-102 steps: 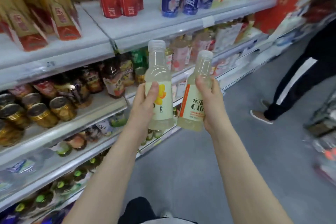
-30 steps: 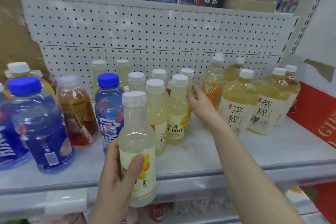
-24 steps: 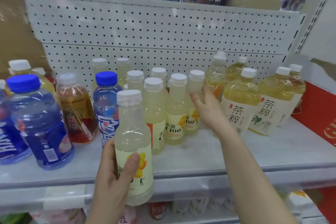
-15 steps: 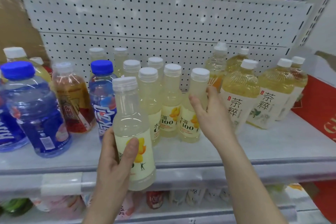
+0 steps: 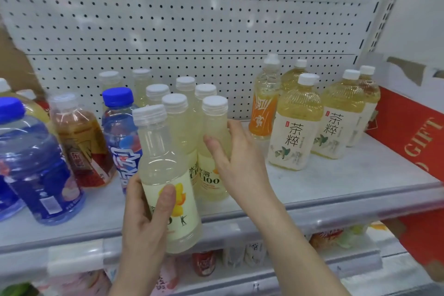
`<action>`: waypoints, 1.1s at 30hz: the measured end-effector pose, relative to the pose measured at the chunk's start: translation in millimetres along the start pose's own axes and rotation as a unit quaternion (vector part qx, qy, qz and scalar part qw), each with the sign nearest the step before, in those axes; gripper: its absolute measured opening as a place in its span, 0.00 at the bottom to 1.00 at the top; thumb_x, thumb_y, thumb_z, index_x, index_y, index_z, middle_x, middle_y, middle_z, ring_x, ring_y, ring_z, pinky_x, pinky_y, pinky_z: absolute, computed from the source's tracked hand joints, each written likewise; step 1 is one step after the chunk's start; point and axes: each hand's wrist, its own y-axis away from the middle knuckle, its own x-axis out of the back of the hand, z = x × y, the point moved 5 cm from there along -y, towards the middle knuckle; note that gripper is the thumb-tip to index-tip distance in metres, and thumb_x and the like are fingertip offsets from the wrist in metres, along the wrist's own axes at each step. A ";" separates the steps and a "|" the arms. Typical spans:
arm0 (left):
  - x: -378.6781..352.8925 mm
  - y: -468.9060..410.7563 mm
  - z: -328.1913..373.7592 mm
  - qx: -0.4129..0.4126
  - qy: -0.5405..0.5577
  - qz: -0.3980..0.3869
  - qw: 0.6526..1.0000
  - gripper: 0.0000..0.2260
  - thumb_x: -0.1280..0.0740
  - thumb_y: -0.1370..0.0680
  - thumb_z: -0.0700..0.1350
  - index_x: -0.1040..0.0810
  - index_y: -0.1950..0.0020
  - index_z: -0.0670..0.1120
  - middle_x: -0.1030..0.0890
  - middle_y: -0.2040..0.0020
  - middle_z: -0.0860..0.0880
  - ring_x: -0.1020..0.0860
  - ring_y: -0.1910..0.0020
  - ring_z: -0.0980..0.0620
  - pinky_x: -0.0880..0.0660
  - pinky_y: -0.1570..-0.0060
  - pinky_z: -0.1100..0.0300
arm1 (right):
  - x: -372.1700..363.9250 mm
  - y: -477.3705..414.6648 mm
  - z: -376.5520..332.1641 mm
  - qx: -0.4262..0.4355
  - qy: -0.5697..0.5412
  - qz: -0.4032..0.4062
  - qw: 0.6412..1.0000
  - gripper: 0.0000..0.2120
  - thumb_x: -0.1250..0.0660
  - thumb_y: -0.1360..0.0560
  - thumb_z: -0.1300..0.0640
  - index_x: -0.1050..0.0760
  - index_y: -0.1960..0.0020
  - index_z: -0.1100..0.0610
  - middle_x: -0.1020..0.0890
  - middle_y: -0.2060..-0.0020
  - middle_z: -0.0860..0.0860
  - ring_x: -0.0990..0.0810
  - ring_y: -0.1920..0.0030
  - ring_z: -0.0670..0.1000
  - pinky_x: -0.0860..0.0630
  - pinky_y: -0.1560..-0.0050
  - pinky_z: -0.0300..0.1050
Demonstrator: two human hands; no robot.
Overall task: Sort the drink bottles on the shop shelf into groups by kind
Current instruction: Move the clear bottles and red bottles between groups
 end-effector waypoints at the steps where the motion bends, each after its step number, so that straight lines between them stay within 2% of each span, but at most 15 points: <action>1: 1.5 -0.6 -1.0 0.003 -0.003 -0.006 1.000 0.28 0.26 0.38 0.71 0.23 0.42 0.63 0.17 0.46 0.52 0.18 0.52 0.57 0.20 0.56 0.65 | -2.6 -0.1 -1.1 0.001 0.009 0.003 1.000 0.22 0.38 0.19 0.41 0.31 0.30 0.51 0.23 0.41 0.50 0.25 0.40 0.52 0.27 0.40 0.54; 4: 5.5 -1.4 -7.9 0.016 -0.004 -0.014 1.000 0.31 0.26 0.41 0.73 0.23 0.43 0.63 0.16 0.48 0.52 0.18 0.55 0.57 0.21 0.58 0.65 | -7.1 1.3 2.6 0.005 0.009 -0.003 1.000 0.26 0.40 0.21 0.35 0.31 0.29 0.49 0.23 0.39 0.47 0.24 0.39 0.49 0.25 0.40 0.54; 8: 6.8 -0.3 -11.9 0.015 -0.010 -0.008 1.000 0.26 0.25 0.42 0.72 0.21 0.47 0.67 0.15 0.53 0.54 0.18 0.58 0.57 0.21 0.60 0.67 | 14.2 -11.4 20.6 -0.044 -0.141 -0.001 0.989 0.22 0.47 0.21 0.33 0.29 0.35 0.44 0.21 0.42 0.42 0.22 0.41 0.43 0.23 0.39 0.50; 10: 6.9 0.7 -12.2 0.007 -0.015 0.015 1.000 0.16 0.26 0.36 0.61 0.21 0.49 0.70 0.15 0.54 0.56 0.18 0.60 0.59 0.22 0.61 0.68 | 26.0 -38.6 33.3 -0.055 -0.115 0.017 0.992 0.20 0.46 0.17 0.40 0.30 0.30 0.48 0.21 0.39 0.45 0.22 0.40 0.45 0.24 0.39 0.50; 12: 5.3 3.7 -12.1 -0.005 -0.035 0.042 0.999 0.17 0.31 0.31 0.49 0.21 0.51 0.73 0.15 0.57 0.58 0.18 0.63 0.60 0.22 0.63 0.69 | 19.2 -76.0 46.1 -0.069 -0.048 -0.028 0.996 0.21 0.43 0.15 0.47 0.33 0.25 0.51 0.23 0.34 0.49 0.24 0.39 0.46 0.27 0.40 0.45; 14: 6.2 6.3 -10.5 -0.007 -0.060 0.081 0.995 0.19 0.28 0.28 0.40 0.20 0.49 0.66 0.15 0.61 0.58 0.19 0.67 0.62 0.24 0.67 0.71 | -2.4 -113.3 53.1 -0.078 -0.039 -0.090 0.992 0.24 0.41 0.16 0.47 0.37 0.22 0.51 0.28 0.28 0.51 0.27 0.32 0.50 0.28 0.34 0.49; 16: 5.7 10.8 -9.2 -0.006 -0.076 0.107 0.991 0.17 0.32 0.24 0.34 0.24 0.47 0.57 0.15 0.64 0.53 0.19 0.69 0.62 0.25 0.69 0.72 | -27.6 -140.4 55.7 -0.087 -0.073 -0.140 0.984 0.26 0.39 0.17 0.45 0.38 0.22 0.50 0.30 0.26 0.53 0.29 0.28 0.54 0.30 0.29 0.58; 18: 4.6 15.4 -9.7 -0.008 -0.080 0.138 0.987 0.13 0.34 0.25 0.38 0.25 0.46 0.55 0.16 0.63 0.50 0.19 0.69 0.61 0.25 0.68 0.72 | -50.7 -154.5 59.0 -0.100 -0.090 -0.188 0.973 0.23 0.37 0.18 0.46 0.34 0.26 0.51 0.25 0.32 0.53 0.26 0.31 0.56 0.28 0.31 0.60; 20: 4.6 21.7 -13.5 -0.009 -0.078 0.156 0.985 0.12 0.29 0.26 0.44 0.23 0.47 0.58 0.15 0.62 0.53 0.19 0.67 0.60 0.24 0.66 0.71 | -63.7 -156.9 60.5 -0.102 -0.092 -0.217 0.966 0.18 0.37 0.19 0.46 0.30 0.33 0.53 0.20 0.40 0.53 0.22 0.37 0.57 0.25 0.36 0.60; 22: 3.6 27.9 -13.6 -0.013 -0.079 0.167 0.983 0.11 0.27 0.26 0.47 0.22 0.50 0.63 0.15 0.62 0.57 0.19 0.66 0.62 0.24 0.65 0.71 | -62.6 -149.2 63.7 -0.097 -0.094 -0.214 0.967 0.15 0.38 0.18 0.45 0.31 0.38 0.54 0.20 0.46 0.52 0.21 0.42 0.56 0.23 0.40 0.58; 24: -0.9 32.8 -11.4 -0.016 -0.072 0.170 0.983 0.10 0.27 0.31 0.58 0.21 0.51 0.67 0.15 0.60 0.57 0.19 0.64 0.62 0.23 0.63 0.70 | -48.4 -134.3 66.9 -0.078 -0.073 -0.194 0.975 0.15 0.40 0.18 0.44 0.31 0.39 0.54 0.20 0.50 0.51 0.21 0.47 0.54 0.24 0.47 0.53; 26: -6.9 37.8 -11.1 -0.021 -0.062 0.173 0.983 0.13 0.26 0.30 0.61 0.22 0.48 0.62 0.15 0.57 0.53 0.19 0.62 0.62 0.22 0.62 0.69 | -27.1 -110.1 67.9 -0.055 -0.059 -0.172 0.982 0.15 0.42 0.17 0.43 0.31 0.39 0.54 0.21 0.52 0.49 0.22 0.50 0.51 0.28 0.55 0.48; 28: -13.7 40.9 -9.9 -0.028 -0.057 0.171 0.983 0.15 0.27 0.29 0.59 0.24 0.46 0.57 0.15 0.57 0.54 0.19 0.62 0.63 0.22 0.62 0.70 | -4.8 -82.8 69.0 -0.044 -0.061 -0.154 0.985 0.15 0.43 0.17 0.42 0.32 0.39 0.53 0.21 0.51 0.48 0.23 0.50 0.49 0.31 0.56 0.47; 31: -24.9 41.2 -7.9 -0.029 -0.058 0.152 0.986 0.35 0.26 0.42 0.73 0.25 0.42 0.56 0.16 0.50 0.55 0.18 0.54 0.60 0.22 0.59 0.67 | 24.9 -50.6 72.9 -0.031 -0.075 -0.143 0.986 0.12 0.42 0.17 0.43 0.31 0.44 0.52 0.23 0.57 0.47 0.26 0.57 0.46 0.32 0.58 0.46; 33: -31.7 38.2 -6.7 -0.035 -0.068 0.139 0.987 0.35 0.26 0.41 0.72 0.26 0.41 0.56 0.17 0.47 0.55 0.18 0.49 0.57 0.21 0.55 0.62 | 40.6 -35.9 75.4 -0.021 -0.085 -0.125 0.988 0.10 0.41 0.17 0.44 0.32 0.48 0.51 0.25 0.60 0.45 0.27 0.60 0.46 0.34 0.61 0.44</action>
